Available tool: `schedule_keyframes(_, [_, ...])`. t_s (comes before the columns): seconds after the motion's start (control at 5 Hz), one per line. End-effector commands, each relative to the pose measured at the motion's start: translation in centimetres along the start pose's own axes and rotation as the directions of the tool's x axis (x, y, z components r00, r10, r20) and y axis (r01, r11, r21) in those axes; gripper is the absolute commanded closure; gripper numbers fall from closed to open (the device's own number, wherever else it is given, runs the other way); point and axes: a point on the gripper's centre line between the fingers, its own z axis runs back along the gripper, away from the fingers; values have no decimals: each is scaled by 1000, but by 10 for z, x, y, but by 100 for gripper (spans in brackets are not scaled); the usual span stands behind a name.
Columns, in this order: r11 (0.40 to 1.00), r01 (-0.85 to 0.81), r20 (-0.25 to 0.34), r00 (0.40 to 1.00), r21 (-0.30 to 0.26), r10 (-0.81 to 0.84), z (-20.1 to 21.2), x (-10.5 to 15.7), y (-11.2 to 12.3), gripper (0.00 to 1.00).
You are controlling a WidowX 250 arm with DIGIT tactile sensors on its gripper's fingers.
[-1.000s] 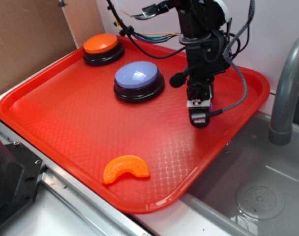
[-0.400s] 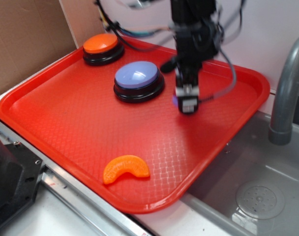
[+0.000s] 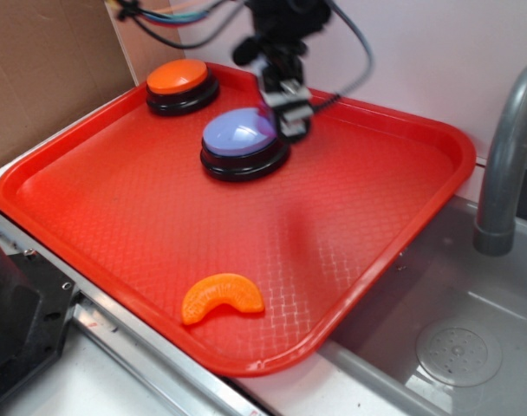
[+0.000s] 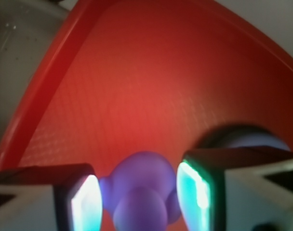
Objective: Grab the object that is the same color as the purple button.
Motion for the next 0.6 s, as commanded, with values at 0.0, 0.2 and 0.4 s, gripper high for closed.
schedule_keyframes(0.0, [935, -351, 3, 936, 43, 351, 61, -63, 4, 100])
schedule_keyframes(0.2, [910, -412, -23, 910, 50, 413, 62, -83, 11, 100])
schedule_keyframes(0.4, [901, -423, -100, 897, 92, 431, 58, -80, 13, 100])
